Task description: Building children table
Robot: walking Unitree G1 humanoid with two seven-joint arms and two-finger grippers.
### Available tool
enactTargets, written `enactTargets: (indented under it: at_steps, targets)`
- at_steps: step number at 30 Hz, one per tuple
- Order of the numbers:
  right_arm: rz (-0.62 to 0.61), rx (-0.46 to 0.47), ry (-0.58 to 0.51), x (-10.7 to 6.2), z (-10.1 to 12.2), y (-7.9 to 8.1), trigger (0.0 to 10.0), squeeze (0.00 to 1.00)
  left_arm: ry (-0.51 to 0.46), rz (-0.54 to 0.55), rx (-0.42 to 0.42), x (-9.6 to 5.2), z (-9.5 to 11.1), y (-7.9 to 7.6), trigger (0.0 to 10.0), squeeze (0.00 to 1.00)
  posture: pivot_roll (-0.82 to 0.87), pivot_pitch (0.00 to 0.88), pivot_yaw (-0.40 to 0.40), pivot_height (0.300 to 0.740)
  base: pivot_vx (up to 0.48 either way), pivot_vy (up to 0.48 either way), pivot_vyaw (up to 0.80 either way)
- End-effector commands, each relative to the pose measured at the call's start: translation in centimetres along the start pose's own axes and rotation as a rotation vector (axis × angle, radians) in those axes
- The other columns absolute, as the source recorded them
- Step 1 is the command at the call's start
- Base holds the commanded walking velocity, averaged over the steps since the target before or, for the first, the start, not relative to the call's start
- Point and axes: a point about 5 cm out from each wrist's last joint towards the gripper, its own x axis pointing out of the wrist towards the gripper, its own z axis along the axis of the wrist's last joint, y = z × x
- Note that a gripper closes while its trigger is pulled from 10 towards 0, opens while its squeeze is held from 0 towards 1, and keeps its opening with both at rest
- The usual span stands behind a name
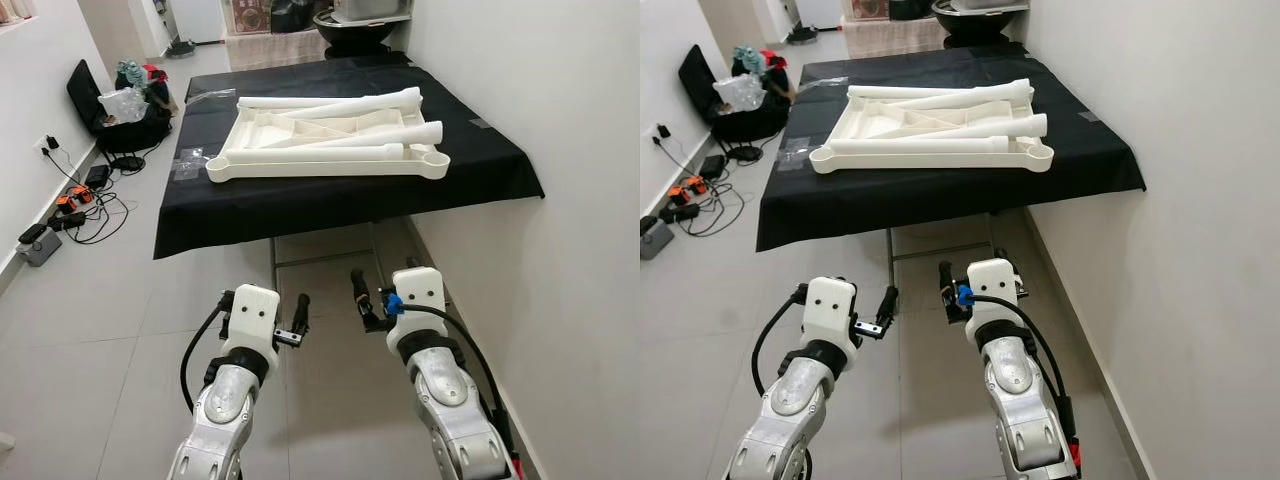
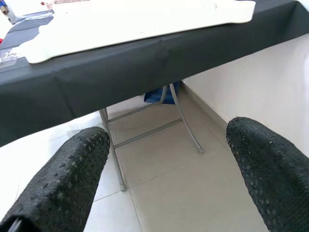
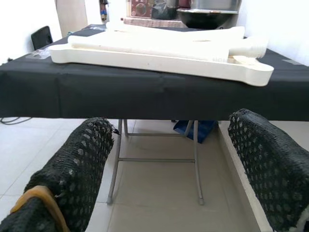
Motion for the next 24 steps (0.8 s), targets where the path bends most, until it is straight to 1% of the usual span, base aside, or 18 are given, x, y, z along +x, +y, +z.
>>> enactTargets:
  at_steps: [1,11,20,24]
  targets:
    - [0.005,0.021,0.006,-0.06,-0.28,0.25,10.0,0.0,0.01,0.007,0.007,-0.1,-0.28,0.36,10.0,0.0,-0.01,0.0,0.014,0.74,0.0,0.0,0.0]
    - [0.024,0.016,0.009,0.1,-0.29,0.28,10.0,0.0,0.002,-0.015,0.006,0.07,-0.24,0.05,10.0,0.0,-0.01,0.0,0.007,0.74,0.0,0.0,0.0]
    - [0.024,0.015,0.013,0.09,-0.41,0.29,10.0,0.0,-0.005,-0.004,0.006,0.06,-0.18,0.17,10.0,0.0,-0.01,0.0,0.004,0.74,0.0,0.0,0.0]
    - [0.03,0.012,0.009,0.1,-0.37,0.38,10.0,0.0,-0.009,-0.008,0.008,0.08,-0.1,0.12,10.0,0.0,-0.01,0.0,0.003,0.74,0.247,0.0,0.0]
